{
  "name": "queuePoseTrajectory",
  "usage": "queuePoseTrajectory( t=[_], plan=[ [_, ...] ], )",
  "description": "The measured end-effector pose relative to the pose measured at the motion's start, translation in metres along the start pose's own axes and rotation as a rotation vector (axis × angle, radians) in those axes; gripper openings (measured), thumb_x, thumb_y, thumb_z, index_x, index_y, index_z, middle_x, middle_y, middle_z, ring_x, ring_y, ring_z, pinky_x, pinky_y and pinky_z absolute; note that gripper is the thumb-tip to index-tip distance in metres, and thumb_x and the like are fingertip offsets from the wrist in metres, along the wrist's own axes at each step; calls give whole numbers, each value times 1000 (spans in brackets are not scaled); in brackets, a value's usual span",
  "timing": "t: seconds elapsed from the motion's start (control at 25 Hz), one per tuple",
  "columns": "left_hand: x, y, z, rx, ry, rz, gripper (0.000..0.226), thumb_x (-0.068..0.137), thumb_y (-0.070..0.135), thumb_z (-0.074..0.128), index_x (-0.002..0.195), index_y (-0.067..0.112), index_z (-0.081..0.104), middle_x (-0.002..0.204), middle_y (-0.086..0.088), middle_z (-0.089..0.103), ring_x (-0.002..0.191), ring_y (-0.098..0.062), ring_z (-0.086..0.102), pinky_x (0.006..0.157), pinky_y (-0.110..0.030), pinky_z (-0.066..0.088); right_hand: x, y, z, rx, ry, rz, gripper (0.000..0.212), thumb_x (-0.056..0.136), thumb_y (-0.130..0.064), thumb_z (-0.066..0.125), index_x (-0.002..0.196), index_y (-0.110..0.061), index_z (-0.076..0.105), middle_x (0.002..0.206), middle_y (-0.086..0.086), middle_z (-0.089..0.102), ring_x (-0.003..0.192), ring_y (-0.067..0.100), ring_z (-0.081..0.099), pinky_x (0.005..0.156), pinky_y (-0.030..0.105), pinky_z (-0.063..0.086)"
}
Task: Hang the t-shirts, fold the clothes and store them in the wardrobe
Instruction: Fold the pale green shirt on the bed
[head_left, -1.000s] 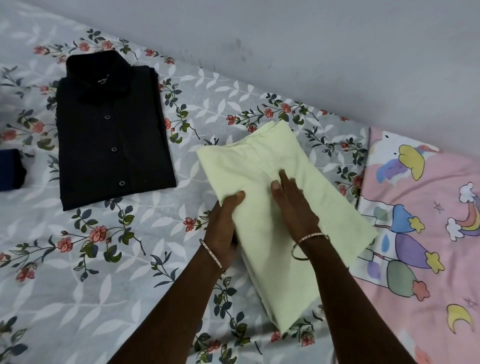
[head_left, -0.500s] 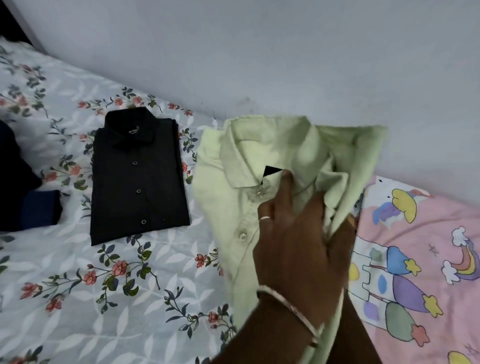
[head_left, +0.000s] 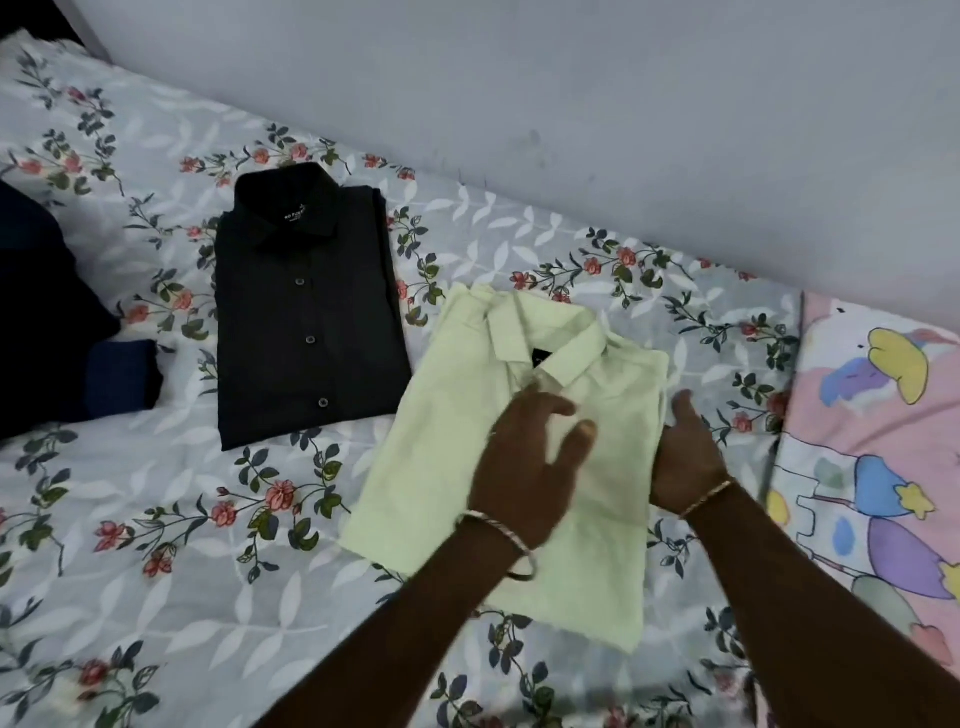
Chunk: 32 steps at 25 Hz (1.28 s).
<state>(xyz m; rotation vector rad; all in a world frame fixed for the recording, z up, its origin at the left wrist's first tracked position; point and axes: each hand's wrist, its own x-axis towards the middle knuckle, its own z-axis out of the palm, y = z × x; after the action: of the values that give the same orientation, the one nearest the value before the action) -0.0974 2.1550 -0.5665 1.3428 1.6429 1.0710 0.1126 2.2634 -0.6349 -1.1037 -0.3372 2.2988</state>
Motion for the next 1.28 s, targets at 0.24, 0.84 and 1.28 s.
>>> queuePoseTrajectory(
  t=[0.24,0.84,1.28],
  plan=[
    [-23,-101,-63,524,278,-168,60,79,57,43,118,14,59,127,-13,60,113,-36,59,89,-48,51,-24,3,21,-244,197,-112,53,92,-53,59,134,-20,63,129,9,68,119,32,63,110,55,41],
    [-78,-106,-5,872,-150,165,63,101,58,34,157,41,11,167,0,-1,154,-24,0,119,-59,18,36,-1,7,-293,631,-462,27,99,-16,59,125,-18,62,113,5,69,110,25,64,77,34,56],
    [-80,-117,-1,925,-206,95,68,98,66,30,156,42,3,167,3,-4,154,-22,-3,120,-59,12,-73,154,26,-991,745,-313,58,84,-46,75,132,-25,51,117,-4,67,103,25,65,90,39,52]
  ],
)
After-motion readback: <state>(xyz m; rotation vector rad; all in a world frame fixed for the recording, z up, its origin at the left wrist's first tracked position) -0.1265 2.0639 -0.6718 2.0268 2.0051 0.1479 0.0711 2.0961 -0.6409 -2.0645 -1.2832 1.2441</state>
